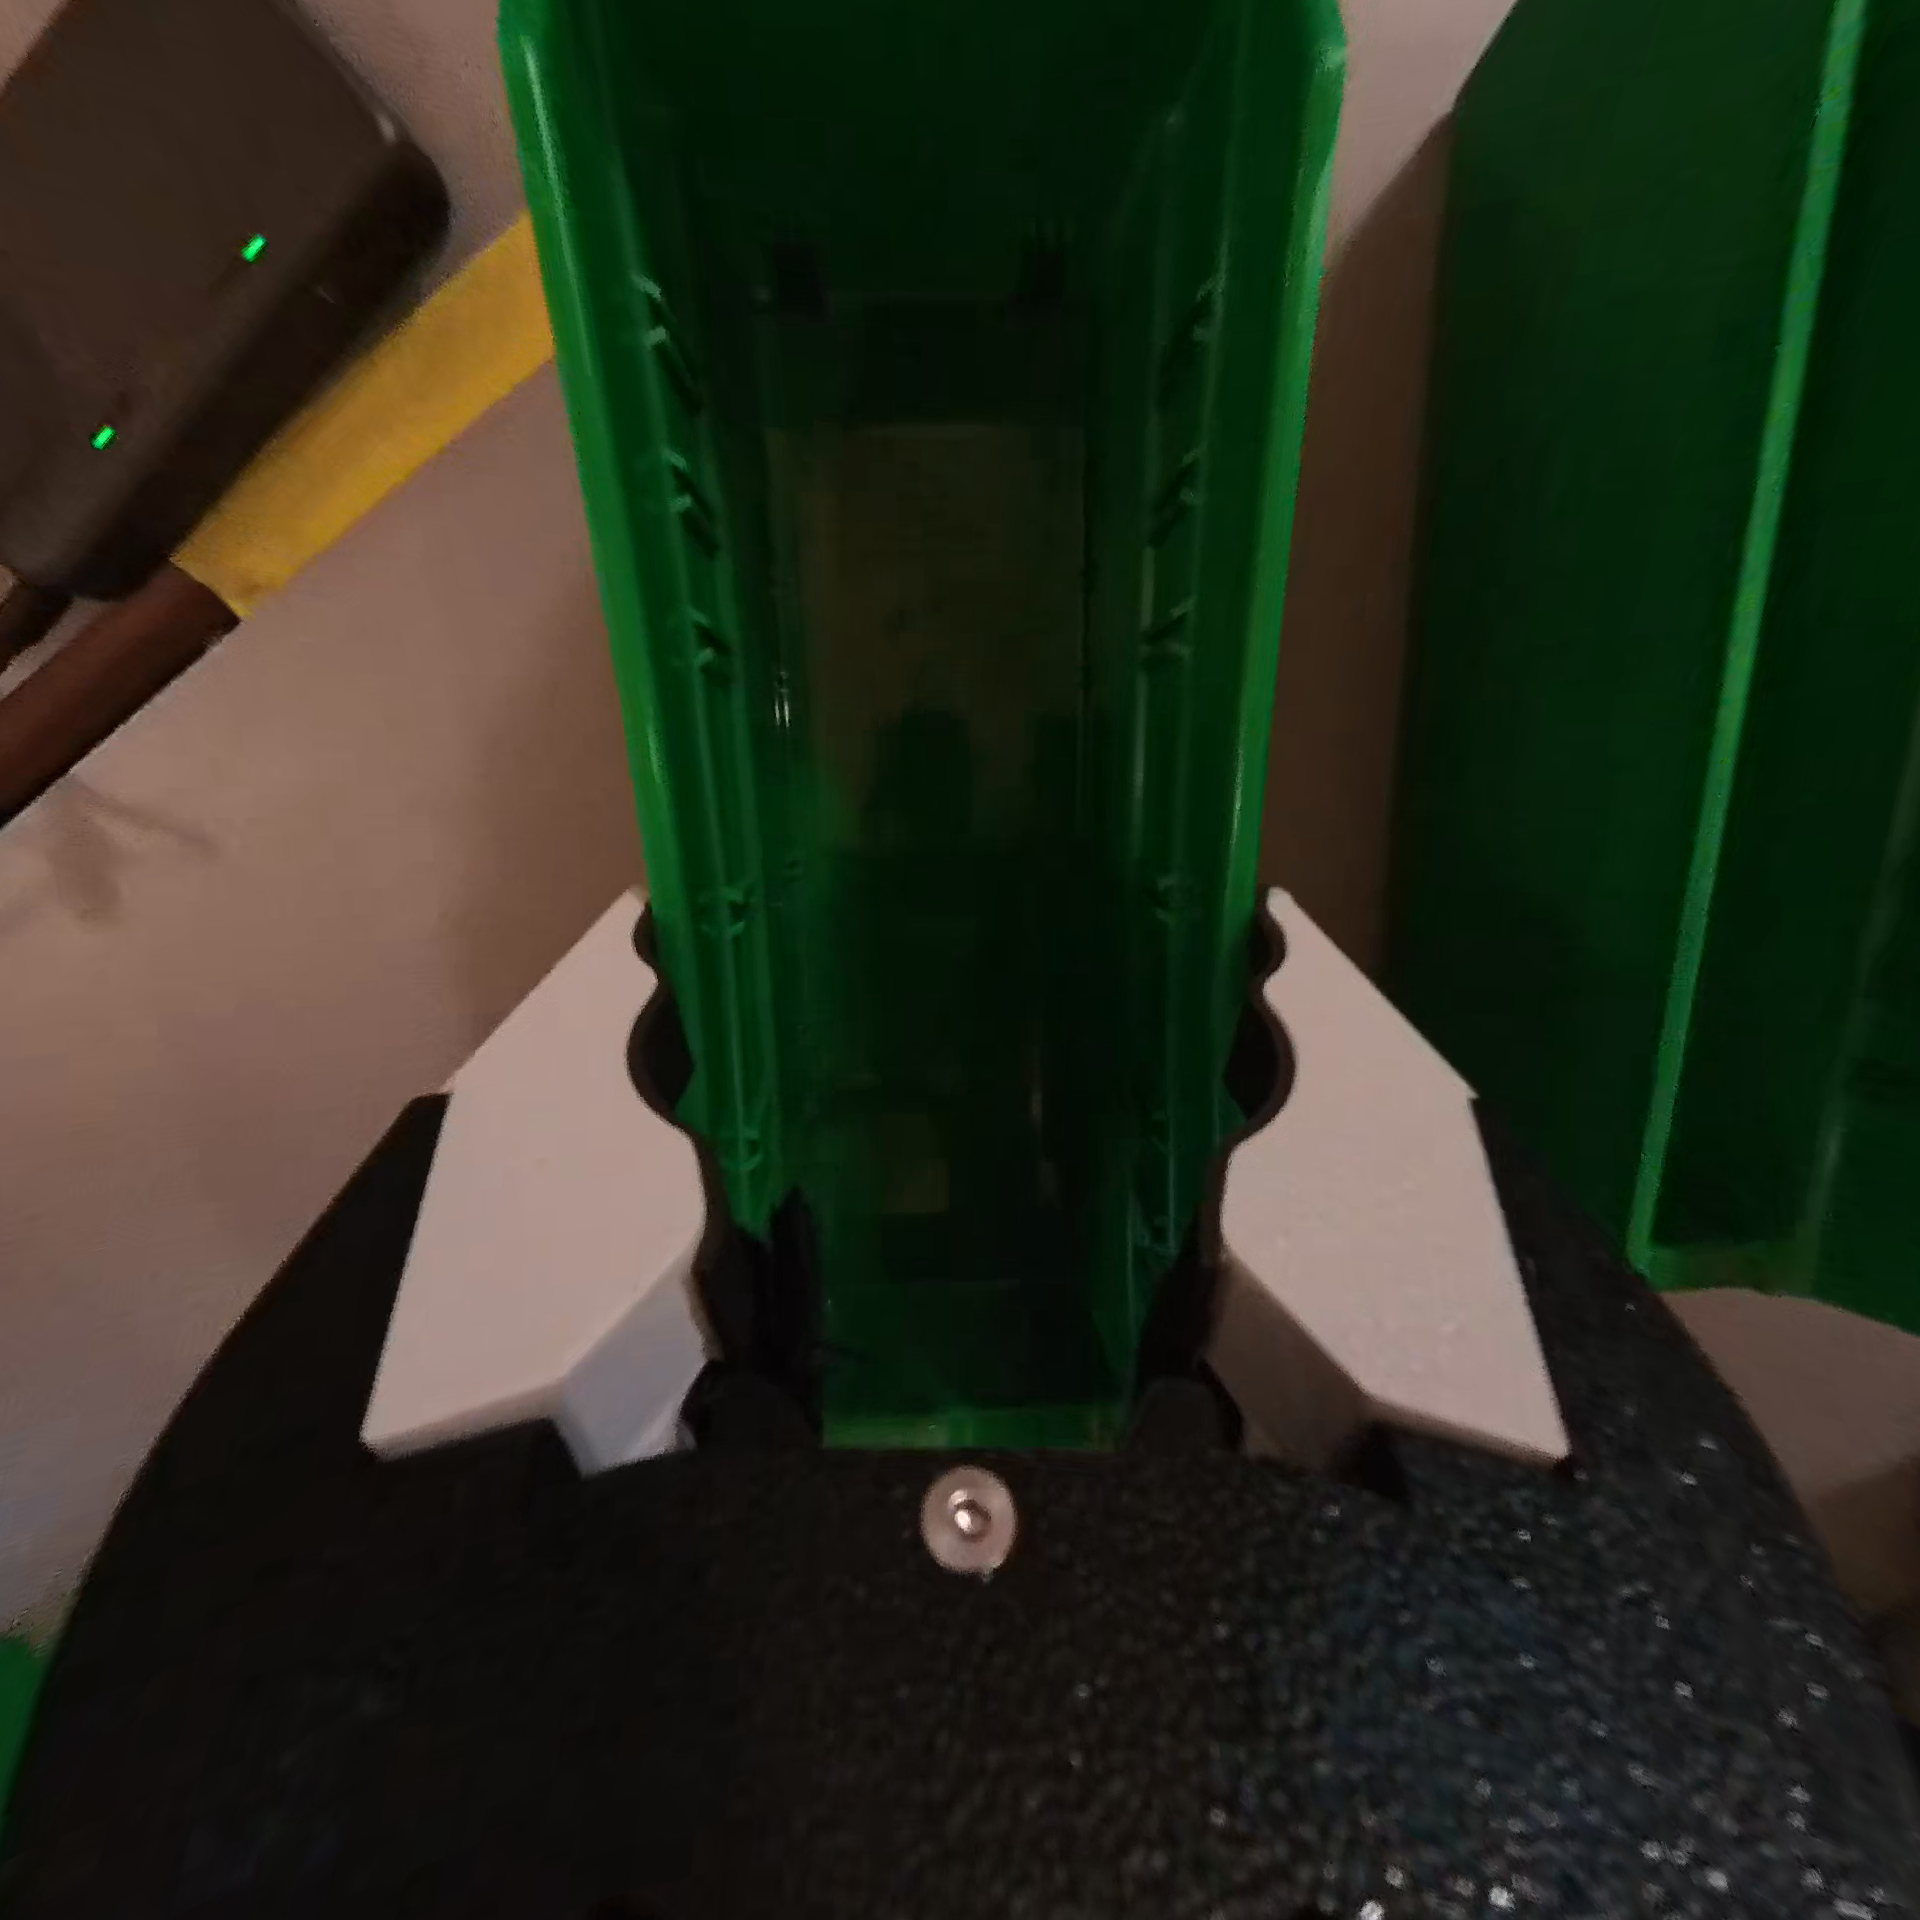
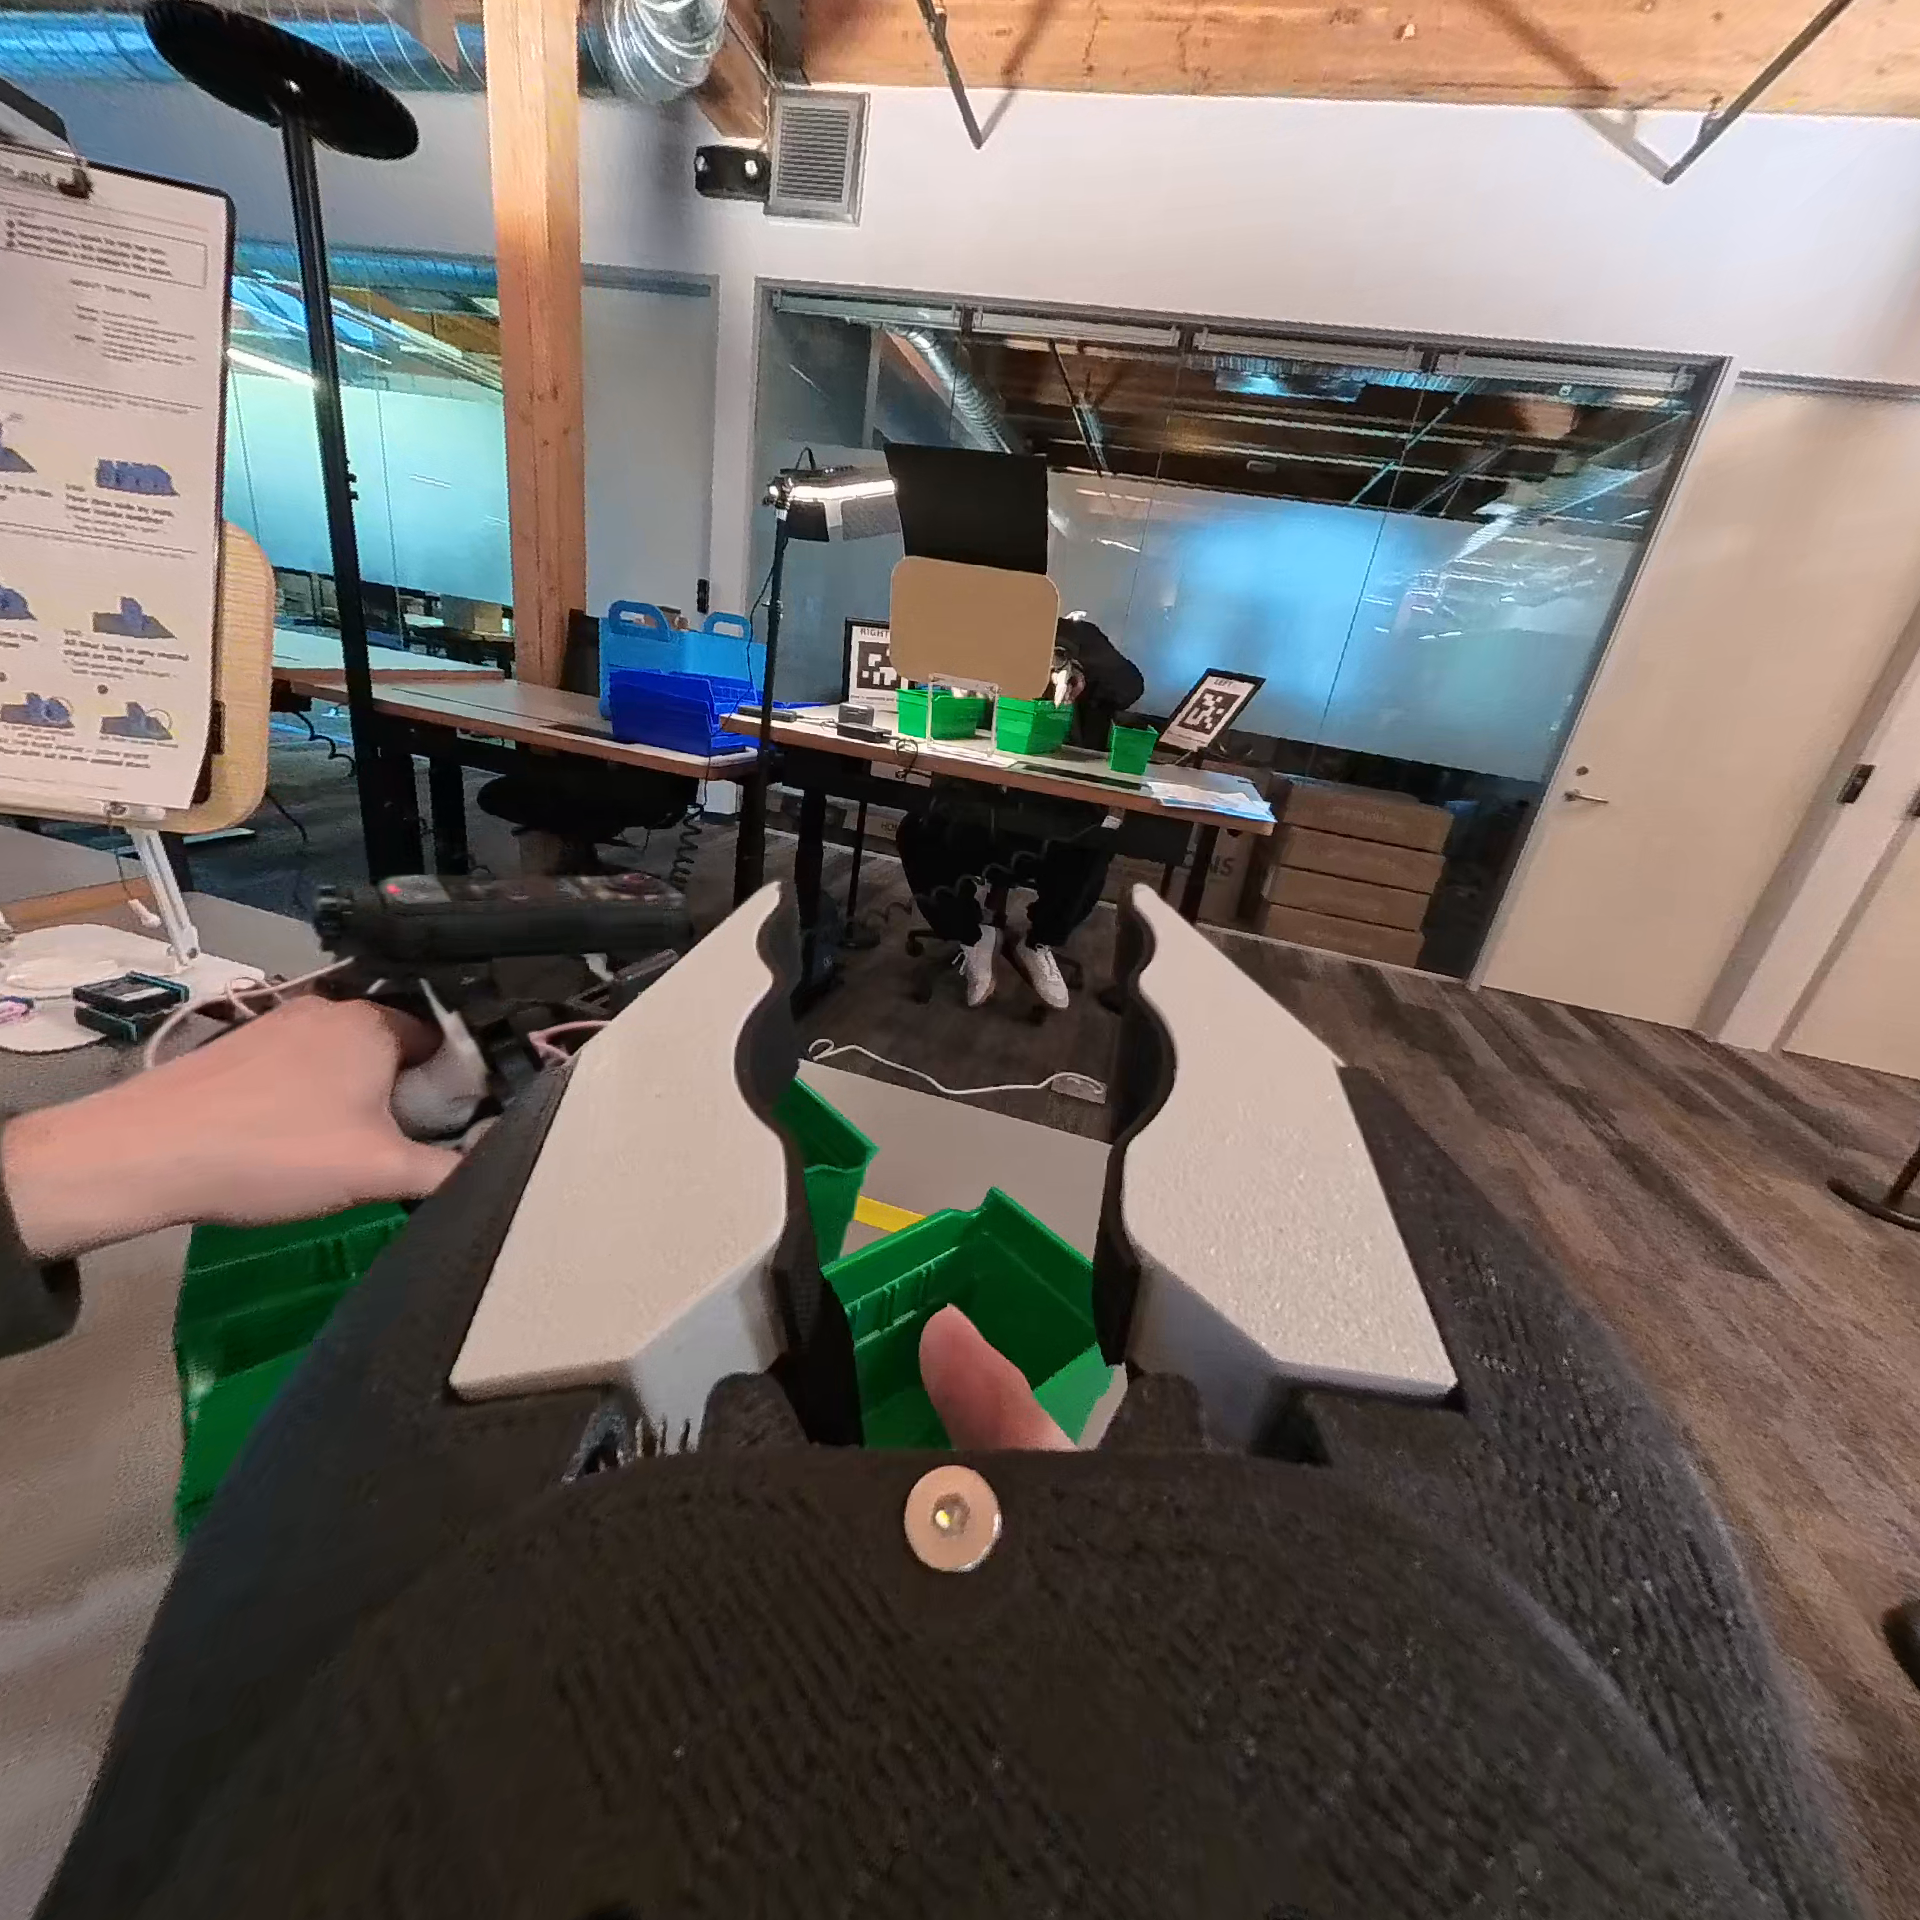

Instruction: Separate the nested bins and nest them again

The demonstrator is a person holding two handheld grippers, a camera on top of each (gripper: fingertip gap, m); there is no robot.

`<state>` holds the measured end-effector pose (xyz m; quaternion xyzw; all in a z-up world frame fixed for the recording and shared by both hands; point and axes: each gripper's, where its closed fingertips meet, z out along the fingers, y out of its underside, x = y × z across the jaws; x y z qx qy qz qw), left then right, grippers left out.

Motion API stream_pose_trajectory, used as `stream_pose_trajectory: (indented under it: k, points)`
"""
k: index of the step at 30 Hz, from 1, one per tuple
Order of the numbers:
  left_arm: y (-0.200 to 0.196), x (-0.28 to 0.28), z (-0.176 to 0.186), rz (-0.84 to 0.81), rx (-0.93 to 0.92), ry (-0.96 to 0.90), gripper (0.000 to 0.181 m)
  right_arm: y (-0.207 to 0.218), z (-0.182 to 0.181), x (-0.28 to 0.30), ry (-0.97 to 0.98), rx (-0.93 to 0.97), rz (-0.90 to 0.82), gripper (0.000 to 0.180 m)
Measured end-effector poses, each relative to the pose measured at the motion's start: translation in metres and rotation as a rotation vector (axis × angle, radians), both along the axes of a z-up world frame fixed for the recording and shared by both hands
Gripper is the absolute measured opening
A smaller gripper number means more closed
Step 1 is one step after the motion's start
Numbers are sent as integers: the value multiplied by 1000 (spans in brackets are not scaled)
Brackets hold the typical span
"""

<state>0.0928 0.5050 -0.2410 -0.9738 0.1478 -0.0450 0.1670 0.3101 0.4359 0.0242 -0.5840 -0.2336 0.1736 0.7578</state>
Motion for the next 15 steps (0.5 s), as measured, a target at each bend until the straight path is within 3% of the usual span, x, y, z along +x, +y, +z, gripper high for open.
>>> stream_pose_trajectory:
  k: [4,7,12,15]
  points:
    - [-1,2,-4,61,-19,2,124,0,-1,-6,-6,-2,13,60]
    - [-10,-6,-2,18,-31,30,154,-1,-1,-8,-14,-2,22,61]
    - [-41,-17,54,-56,96,-258,159,-3,4,-3,36,7,38,62]
    - [-71,-76,87,-89,189,-162,159,-3,6,-5,68,0,59,63]
